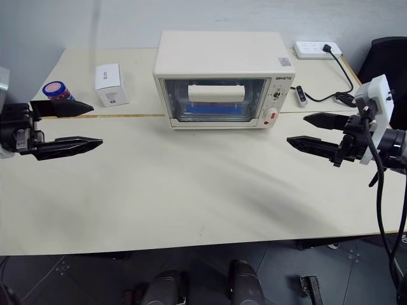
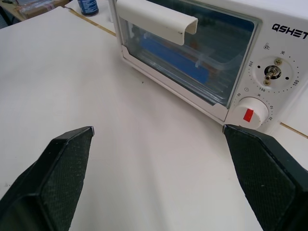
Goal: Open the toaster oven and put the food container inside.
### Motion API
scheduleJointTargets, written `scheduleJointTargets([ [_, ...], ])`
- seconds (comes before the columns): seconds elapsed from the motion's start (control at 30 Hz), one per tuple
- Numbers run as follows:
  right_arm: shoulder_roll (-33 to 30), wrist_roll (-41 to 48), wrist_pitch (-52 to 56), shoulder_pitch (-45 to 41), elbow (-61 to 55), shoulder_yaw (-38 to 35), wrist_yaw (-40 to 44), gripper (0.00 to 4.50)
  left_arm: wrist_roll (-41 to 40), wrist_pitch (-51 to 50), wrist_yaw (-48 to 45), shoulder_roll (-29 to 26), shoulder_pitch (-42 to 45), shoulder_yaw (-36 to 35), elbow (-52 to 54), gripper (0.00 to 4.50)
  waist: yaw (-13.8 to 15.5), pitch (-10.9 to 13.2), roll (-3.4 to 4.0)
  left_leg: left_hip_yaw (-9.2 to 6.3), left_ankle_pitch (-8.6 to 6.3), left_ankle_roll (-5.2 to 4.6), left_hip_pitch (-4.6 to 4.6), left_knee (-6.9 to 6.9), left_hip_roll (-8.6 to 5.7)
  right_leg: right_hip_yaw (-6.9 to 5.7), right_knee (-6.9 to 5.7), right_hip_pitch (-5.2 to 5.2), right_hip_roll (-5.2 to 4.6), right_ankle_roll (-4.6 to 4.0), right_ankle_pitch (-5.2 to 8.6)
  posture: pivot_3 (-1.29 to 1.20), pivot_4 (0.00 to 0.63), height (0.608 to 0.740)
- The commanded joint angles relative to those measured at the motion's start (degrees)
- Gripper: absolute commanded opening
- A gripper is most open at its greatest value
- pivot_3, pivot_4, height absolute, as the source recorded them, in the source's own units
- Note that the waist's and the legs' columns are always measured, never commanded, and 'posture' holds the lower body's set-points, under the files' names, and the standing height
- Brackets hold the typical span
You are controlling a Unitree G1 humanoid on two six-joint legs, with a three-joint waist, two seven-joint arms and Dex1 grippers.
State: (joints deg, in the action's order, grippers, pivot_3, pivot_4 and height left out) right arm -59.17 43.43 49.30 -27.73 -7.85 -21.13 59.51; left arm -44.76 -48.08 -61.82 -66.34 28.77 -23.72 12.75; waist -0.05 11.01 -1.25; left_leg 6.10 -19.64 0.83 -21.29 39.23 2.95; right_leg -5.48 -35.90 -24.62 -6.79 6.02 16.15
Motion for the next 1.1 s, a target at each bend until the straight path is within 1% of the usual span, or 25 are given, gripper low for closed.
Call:
scheduleJointTargets([
  [0.03, -1.2, 0.94, -0.82, 0.06, -1.4, -2.78, 0.06, 4.48, -0.28, 0.68, -0.2, -1.36, 0.12, -2.02, 0.47, 4.5, 0.0, 0.0, 0.0, 0.0, 0.0, 0.0, 0.0, 0.0, 0.0, 0.0, 0.0, 0.0, 0.0, 0.0, 0.0, 0.0, 0.15, 0.74],
  [1.1, -1.2, 0.94, -0.82, 0.06, -1.4, -2.78, 0.06, 4.48, -0.28, 0.68, -0.2, -1.36, 0.12, -2.02, 0.47, 4.5, 0.0, 0.0, 0.0, 0.0, 0.0, 0.0, 0.0, 0.0, 0.0, 0.0, 0.0, 0.0, 0.0, 0.0, 0.0, 0.0, 0.15, 0.74],
])
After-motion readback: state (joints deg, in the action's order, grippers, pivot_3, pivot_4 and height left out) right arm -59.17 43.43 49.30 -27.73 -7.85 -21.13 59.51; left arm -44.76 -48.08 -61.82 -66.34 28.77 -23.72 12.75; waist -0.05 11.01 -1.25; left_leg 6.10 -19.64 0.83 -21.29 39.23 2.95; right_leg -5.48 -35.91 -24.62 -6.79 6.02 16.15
